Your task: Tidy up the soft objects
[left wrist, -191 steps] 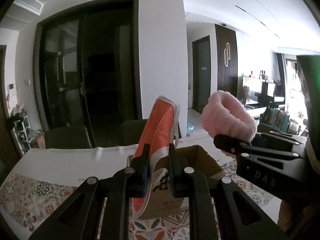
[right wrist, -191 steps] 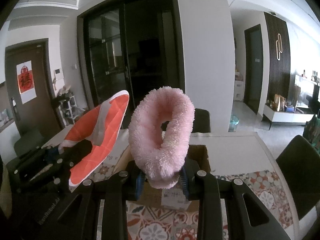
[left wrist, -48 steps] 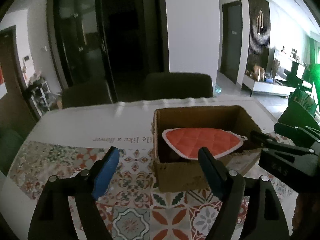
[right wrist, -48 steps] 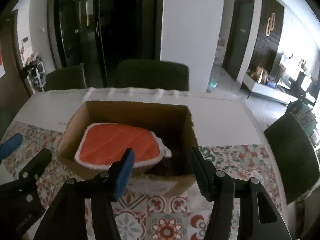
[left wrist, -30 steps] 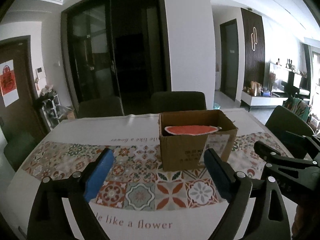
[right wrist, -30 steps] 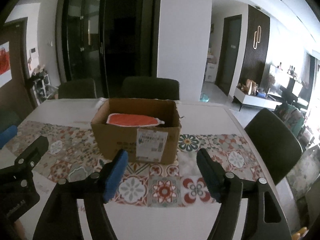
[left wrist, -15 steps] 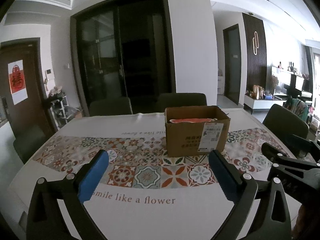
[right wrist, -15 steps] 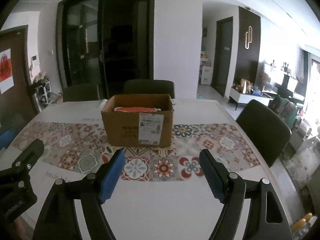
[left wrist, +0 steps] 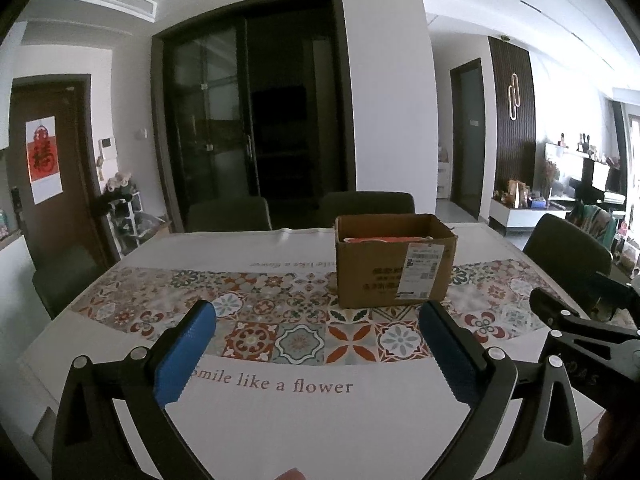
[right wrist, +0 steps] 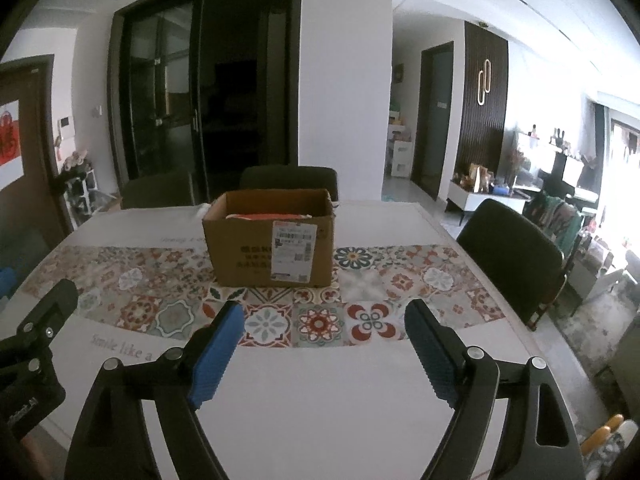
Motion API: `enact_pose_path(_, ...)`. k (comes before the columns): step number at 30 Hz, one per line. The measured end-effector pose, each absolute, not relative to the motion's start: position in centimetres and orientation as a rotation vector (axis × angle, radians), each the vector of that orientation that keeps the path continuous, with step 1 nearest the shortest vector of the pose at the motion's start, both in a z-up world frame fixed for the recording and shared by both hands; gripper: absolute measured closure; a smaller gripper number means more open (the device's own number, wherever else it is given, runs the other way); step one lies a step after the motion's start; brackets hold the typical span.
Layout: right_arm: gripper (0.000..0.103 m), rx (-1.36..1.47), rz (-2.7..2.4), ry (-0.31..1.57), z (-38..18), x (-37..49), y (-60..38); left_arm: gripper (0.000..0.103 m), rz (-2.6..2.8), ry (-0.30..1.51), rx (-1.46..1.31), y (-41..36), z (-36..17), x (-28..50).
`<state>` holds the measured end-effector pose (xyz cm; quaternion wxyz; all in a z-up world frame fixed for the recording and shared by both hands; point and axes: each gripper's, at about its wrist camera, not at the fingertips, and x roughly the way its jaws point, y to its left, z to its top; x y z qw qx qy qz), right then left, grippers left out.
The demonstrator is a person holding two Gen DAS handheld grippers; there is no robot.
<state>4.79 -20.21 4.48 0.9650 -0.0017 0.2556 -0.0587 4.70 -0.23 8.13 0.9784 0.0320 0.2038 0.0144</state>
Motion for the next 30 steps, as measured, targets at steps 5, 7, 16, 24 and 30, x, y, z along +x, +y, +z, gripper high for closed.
enact_pose_path(5, 0.019, -0.001, -0.111, 0.512, 4.50, 4.24, -20.06, 0.000, 0.024, 0.411, 0.060, -0.22, 8.11, 4.40)
enact_pose_path(7, 0.019, 0.004, -0.110, 0.514, 4.48, 4.20, -20.18, 0.000, 0.033, 0.410, 0.064, -0.26, 8.04, 4.24)
enact_pose_path(16, 0.019, 0.009, -0.106, 0.523, 4.21, 4.44, -20.36, 0.000, 0.025, 0.414, 0.061, -0.37, 7.90, 4.04)
enact_pose_path(24, 0.019, 0.012, -0.103, 0.527, 4.07, 4.39, -20.26, 0.000, 0.024, 0.421, 0.060, -0.29, 7.81, 4.03)
enact_pose_path(30, 0.019, 0.013, -0.099, 0.533, 3.94, 4.37, -20.17, 0.000, 0.024, 0.420, 0.058, -0.27, 7.82, 4.03)
